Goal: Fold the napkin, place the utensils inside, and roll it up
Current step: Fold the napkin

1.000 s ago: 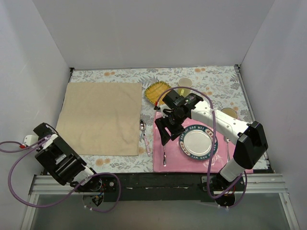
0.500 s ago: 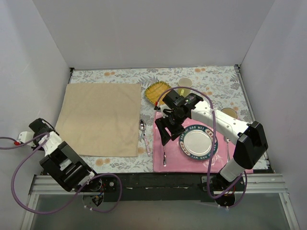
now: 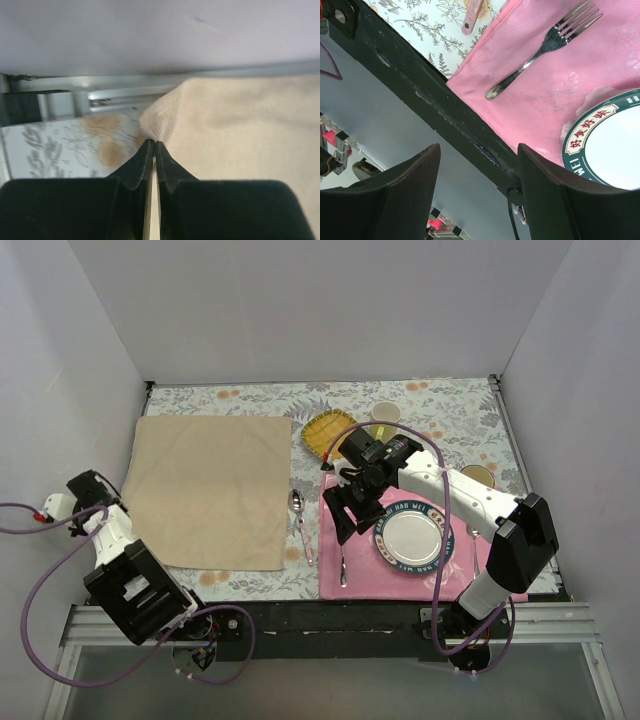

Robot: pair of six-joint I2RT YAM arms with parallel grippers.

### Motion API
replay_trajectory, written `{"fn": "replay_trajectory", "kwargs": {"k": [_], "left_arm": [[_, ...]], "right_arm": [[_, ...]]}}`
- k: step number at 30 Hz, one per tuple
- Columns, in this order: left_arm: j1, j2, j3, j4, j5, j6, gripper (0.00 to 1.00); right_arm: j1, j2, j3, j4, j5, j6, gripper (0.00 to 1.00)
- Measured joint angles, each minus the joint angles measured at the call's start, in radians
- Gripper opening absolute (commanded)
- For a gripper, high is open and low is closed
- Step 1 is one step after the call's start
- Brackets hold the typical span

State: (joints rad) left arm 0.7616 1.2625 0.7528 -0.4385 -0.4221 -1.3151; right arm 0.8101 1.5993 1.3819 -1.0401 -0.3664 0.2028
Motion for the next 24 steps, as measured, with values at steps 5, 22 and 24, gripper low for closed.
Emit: {"fn": "replay_trajectory", "kwargs": {"k": [5,22,24], "left_arm": [[-0.218,-0.006,0.044,-0.005,-0.038,-0.002,0.00],[-0.829,0.357,0.405,-0.033,-0.229,-0.039,0.00],[-0.870,0.418,0.460,-0.033,-0.236,-0.019,0.00]], "right_arm": [[0.000,0.000,0.000,0.000,0.000,0.003,0.71],[-0.007,-0.106,-0.035,0.069,0.014,0.079,0.72],[-0.013,-0.125,-0.061,0.086,0.017,0.090,0.72]]}}
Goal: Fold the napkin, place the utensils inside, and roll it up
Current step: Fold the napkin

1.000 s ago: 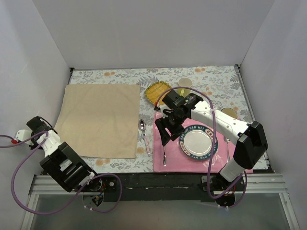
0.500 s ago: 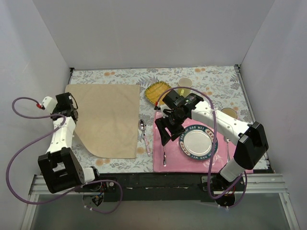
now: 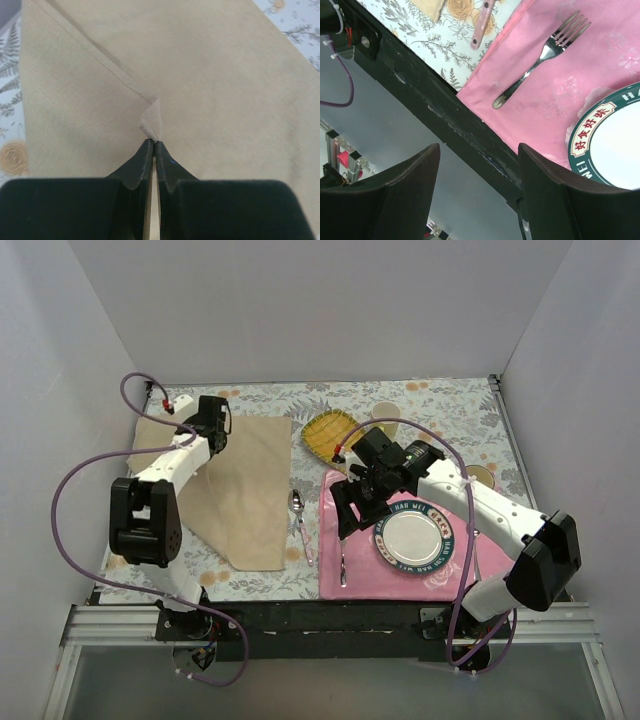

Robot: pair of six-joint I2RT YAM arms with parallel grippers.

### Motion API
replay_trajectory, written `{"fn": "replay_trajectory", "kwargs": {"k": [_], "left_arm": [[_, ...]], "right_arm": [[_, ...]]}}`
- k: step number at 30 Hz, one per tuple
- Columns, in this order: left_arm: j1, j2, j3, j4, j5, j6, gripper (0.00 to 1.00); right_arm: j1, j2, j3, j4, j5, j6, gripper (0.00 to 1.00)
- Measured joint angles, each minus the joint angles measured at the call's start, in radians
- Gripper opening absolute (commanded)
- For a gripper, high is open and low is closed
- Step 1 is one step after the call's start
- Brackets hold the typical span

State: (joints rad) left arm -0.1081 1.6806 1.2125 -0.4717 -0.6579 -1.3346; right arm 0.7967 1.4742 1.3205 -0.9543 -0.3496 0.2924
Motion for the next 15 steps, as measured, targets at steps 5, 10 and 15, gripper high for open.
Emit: {"fn": "replay_trajectory", "kwargs": {"k": [5,10,15], "left_arm": [[-0.085,0.141,0.158,0.006,-0.029,0.076,0.00],[-0.142,0.230,0.257,0.012,-0.048,0.145,0.00],[-0.179,0.309,0.327,0.023,-0.058,0.182,0.00]], "right_arm": [[-0.027,-0.026,-0.054,0.040,0.011,0.027,0.72],[-0.050,-0.046,-0.093,0.072,0.014,0.047,0.72],[-0.070,-0.069,-0.122,0.092,0.014,0.053,0.72]]}}
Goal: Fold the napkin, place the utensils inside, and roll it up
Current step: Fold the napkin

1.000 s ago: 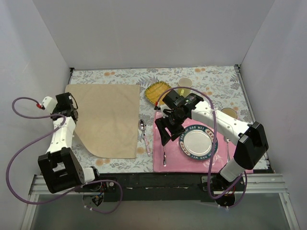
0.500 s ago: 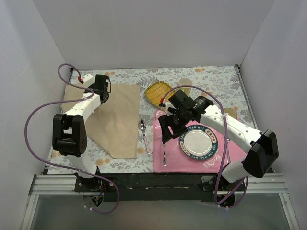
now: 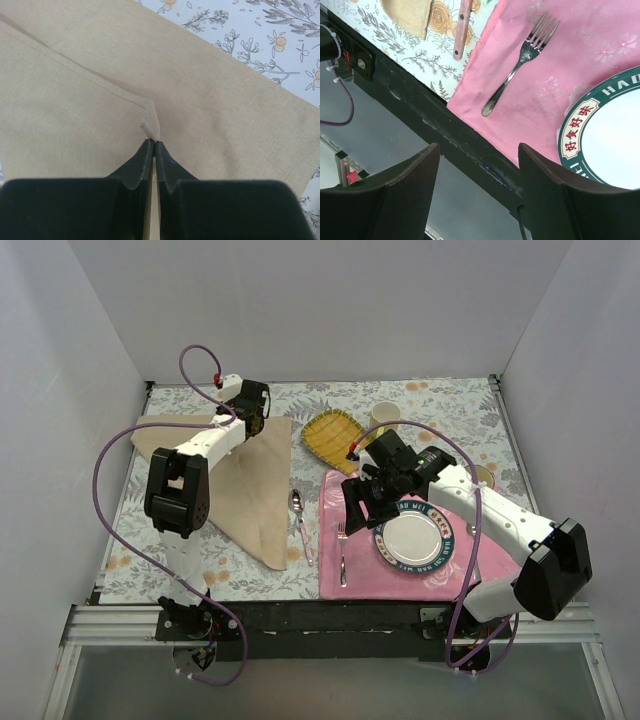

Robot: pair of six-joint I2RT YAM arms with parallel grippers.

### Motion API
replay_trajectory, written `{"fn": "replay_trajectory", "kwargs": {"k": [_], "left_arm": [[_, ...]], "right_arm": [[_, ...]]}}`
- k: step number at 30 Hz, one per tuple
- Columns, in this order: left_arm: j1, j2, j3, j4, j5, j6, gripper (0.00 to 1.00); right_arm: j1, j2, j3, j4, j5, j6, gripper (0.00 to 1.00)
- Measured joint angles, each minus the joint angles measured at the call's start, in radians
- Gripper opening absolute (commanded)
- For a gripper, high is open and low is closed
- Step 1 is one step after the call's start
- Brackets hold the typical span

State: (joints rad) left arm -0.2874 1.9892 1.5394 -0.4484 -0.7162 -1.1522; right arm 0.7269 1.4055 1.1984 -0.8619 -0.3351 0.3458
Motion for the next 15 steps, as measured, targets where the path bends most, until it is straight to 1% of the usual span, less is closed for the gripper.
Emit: {"fn": "replay_trajectory", "kwargs": {"k": [8,15], "left_arm": [[-0.063,0.087,0.084,0.025,-0.020,0.061,0.00],[-0.096,0.112,0.094,0.071,-0.018,0.117,0.00]], "right_arm": [[-0.020,-0.004,-0.013,0.004,-0.001,0.005,0.72],[-0.031,-0.004,-0.013,0.004,-0.001,-0.001,0.72]]}}
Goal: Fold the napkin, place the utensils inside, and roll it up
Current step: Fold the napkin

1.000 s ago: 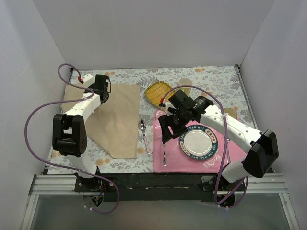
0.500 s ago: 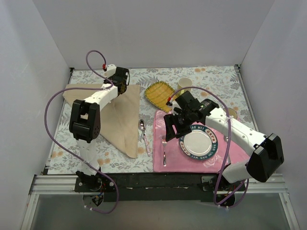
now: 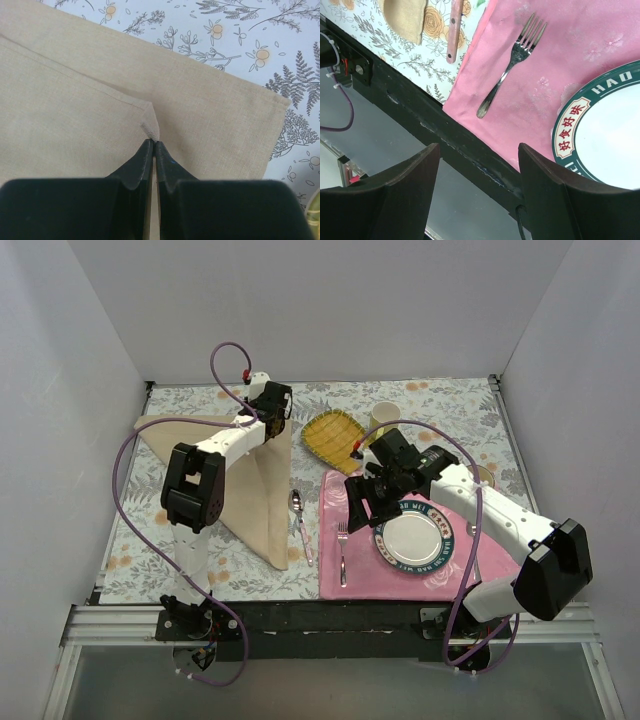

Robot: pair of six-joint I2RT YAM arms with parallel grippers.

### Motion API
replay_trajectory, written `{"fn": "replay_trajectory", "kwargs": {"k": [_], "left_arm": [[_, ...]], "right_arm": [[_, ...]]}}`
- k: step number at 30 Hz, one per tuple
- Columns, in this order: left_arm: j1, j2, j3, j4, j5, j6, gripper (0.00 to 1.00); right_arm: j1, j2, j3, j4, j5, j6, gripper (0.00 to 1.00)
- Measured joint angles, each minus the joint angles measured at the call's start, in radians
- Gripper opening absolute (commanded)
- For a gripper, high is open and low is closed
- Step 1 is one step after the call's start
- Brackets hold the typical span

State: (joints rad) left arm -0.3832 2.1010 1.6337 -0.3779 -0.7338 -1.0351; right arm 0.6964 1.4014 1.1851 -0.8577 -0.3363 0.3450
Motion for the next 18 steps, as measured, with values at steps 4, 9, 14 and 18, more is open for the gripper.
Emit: {"fn": "replay_trajectory", "kwargs": {"k": [4,9,14,18], "left_arm": [[-0.004,0.000,0.000,0.042,0.006,0.044,0.00],[-0.013,0.003,0.000,0.085,0.013,0.091,0.00],[-0.038,0.021,0.017,0.115,0.021,0.133,0.00],[-0.055,0.050,0.039,0.143,0.034,0.173,0.00]], "right_arm": [[-0.012,0.000,-0.003,-0.001,-0.001,-0.005,0.72],[-0.024,0.000,-0.003,-0.001,-0.005,-0.009,0.72],[-0.037,0.000,-0.003,-0.002,-0.008,-0.016,0.72],[-0.048,0.000,-0.003,-0.003,-0.011,-0.027,0.72]]}}
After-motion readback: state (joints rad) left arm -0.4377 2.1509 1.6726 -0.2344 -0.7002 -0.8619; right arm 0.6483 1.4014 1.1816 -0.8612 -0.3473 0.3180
